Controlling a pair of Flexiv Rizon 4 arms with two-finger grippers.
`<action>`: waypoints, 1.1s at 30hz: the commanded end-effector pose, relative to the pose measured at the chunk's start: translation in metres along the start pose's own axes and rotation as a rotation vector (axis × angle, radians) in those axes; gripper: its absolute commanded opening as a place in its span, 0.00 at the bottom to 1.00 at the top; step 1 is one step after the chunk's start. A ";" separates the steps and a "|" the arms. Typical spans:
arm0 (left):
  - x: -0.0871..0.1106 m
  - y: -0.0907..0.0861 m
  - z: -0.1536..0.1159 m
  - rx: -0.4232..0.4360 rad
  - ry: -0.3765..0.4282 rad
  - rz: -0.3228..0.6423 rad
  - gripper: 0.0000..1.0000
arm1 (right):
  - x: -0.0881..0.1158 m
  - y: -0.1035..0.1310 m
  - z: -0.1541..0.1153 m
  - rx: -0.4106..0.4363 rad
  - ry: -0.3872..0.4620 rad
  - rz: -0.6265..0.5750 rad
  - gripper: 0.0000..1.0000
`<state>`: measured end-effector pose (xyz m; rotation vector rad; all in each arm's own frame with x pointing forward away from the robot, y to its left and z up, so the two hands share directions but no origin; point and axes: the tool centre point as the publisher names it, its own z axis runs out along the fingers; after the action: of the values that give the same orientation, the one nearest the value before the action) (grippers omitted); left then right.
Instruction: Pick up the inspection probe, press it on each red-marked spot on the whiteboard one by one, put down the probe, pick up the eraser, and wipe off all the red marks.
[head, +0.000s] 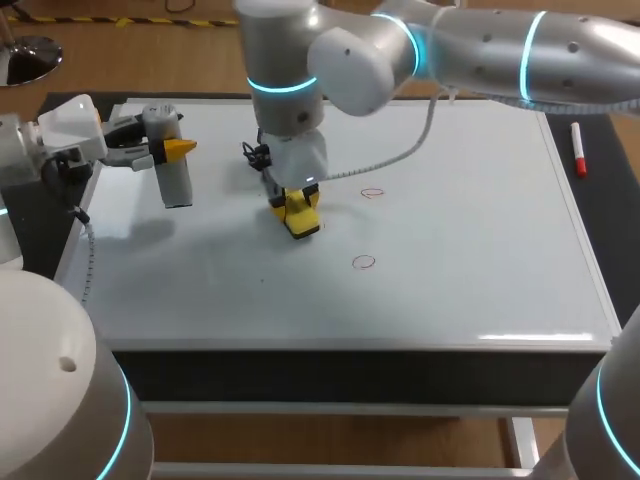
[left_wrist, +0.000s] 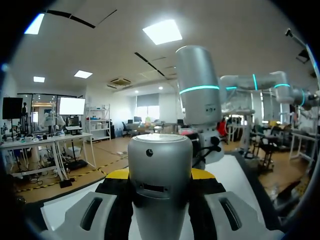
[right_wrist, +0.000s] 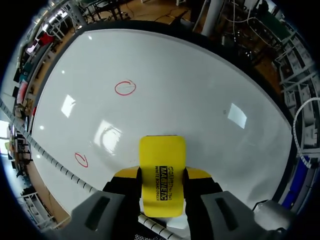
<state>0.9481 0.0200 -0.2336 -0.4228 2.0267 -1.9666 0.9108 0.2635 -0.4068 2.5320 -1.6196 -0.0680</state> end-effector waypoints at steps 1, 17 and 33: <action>0.000 0.000 0.000 0.003 -0.001 0.002 0.00 | -0.004 -0.010 0.005 -0.042 0.003 0.007 0.00; 0.000 0.000 0.000 0.003 -0.001 0.002 0.00 | 0.005 -0.014 0.021 -0.060 0.001 0.047 0.00; 0.000 0.000 0.000 0.003 -0.001 0.002 0.00 | 0.052 0.001 0.031 -0.066 -0.013 0.167 0.00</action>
<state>0.9481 0.0200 -0.2336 -0.4228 2.0268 -1.9667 0.9295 0.2291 -0.4289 2.3333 -1.7822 -0.1167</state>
